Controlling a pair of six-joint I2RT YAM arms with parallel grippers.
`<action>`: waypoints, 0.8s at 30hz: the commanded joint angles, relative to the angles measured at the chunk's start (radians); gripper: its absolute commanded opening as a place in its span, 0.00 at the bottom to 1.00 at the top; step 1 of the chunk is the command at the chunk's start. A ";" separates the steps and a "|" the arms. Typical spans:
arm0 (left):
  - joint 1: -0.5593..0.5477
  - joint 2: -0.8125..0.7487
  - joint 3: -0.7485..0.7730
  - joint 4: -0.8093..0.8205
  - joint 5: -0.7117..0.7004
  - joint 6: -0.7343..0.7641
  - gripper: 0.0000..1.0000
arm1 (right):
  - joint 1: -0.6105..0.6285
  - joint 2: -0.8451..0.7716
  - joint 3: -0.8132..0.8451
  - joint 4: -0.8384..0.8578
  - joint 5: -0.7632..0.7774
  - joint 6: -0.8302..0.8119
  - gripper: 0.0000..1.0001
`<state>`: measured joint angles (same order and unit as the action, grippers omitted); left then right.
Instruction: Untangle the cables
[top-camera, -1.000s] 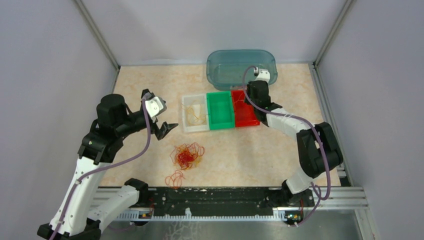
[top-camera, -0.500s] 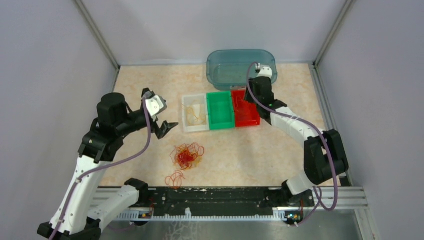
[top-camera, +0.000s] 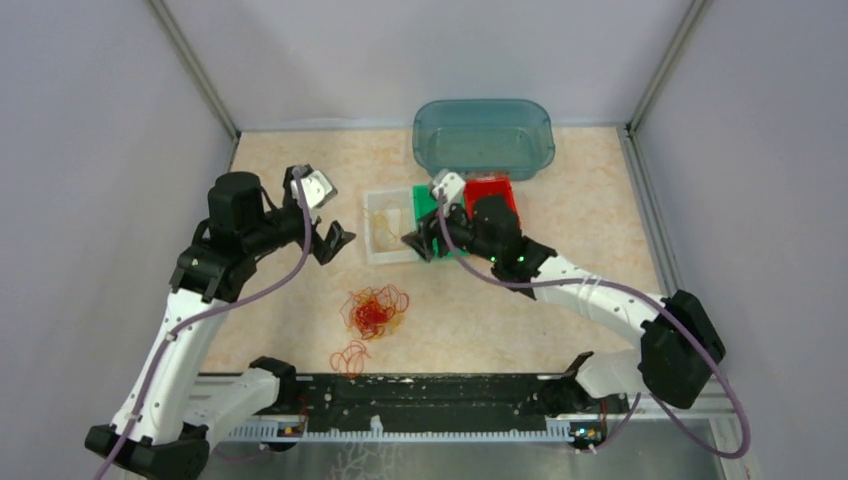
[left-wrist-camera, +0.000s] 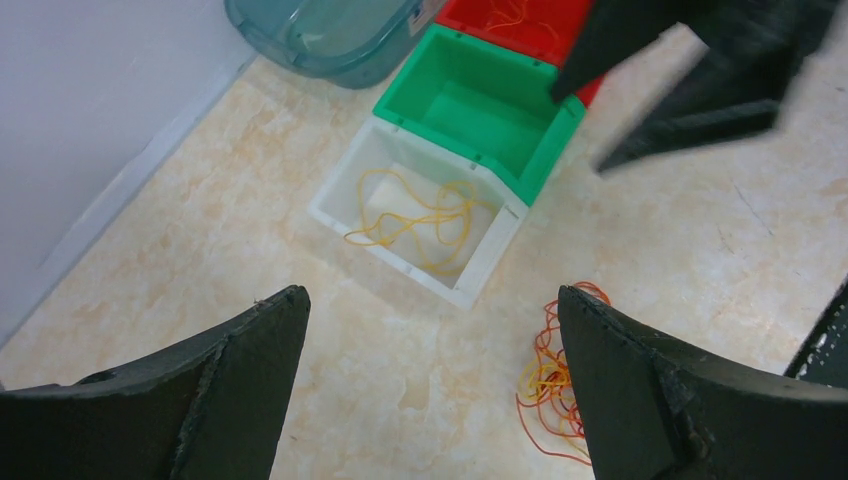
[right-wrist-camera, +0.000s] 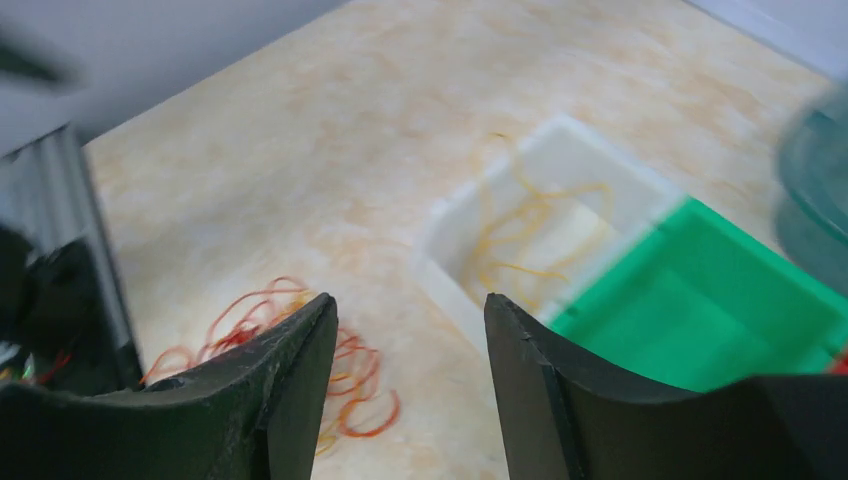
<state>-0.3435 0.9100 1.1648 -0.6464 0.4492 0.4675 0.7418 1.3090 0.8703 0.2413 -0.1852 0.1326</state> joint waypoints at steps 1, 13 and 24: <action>0.124 0.052 0.003 0.070 0.030 -0.085 1.00 | 0.159 -0.056 -0.010 0.011 -0.210 -0.260 0.59; 0.312 0.160 -0.033 0.149 0.123 -0.146 1.00 | 0.530 0.274 0.219 -0.264 -0.322 -0.622 0.64; 0.313 0.173 -0.022 0.199 0.112 -0.173 1.00 | 0.602 0.615 0.472 -0.480 -0.268 -0.791 0.55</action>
<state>-0.0364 1.1049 1.1454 -0.5034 0.5583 0.3119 1.3243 1.8736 1.2678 -0.1658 -0.4648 -0.5644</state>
